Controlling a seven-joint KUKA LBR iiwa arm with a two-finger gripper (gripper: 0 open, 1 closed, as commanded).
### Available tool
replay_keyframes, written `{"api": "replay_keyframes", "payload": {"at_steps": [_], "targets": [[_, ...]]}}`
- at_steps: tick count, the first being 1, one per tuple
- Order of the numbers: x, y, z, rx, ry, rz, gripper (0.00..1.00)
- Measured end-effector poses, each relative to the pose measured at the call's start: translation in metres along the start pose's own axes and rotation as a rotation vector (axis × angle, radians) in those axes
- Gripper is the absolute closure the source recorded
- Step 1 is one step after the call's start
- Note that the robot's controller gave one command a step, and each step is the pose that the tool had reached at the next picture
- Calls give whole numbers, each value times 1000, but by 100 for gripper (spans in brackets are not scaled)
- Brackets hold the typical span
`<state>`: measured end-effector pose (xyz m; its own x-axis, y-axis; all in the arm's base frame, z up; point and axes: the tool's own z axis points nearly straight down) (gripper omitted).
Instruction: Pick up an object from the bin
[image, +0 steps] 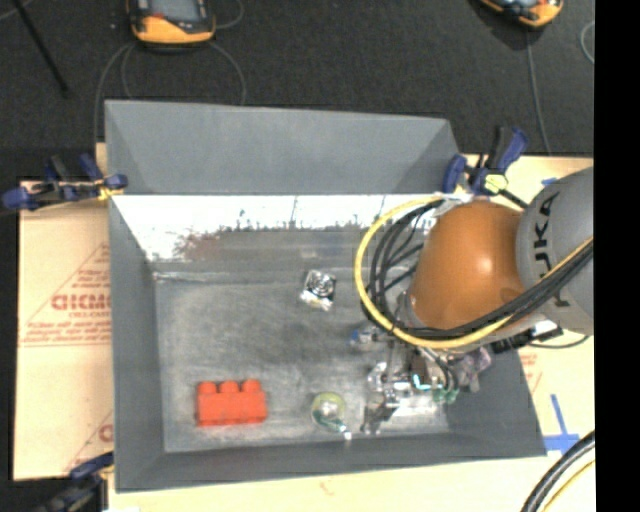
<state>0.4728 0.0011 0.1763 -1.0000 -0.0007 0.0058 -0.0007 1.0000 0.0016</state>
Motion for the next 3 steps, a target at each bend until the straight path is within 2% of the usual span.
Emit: {"api": "replay_keyframes", "payload": {"at_steps": [1,2,3], "targets": [[-27,-23,104,4,-13,-261,0],[-20,-109,90,7,-11,-210,0],[-21,-104,90,4,-11,-217,100]]}}
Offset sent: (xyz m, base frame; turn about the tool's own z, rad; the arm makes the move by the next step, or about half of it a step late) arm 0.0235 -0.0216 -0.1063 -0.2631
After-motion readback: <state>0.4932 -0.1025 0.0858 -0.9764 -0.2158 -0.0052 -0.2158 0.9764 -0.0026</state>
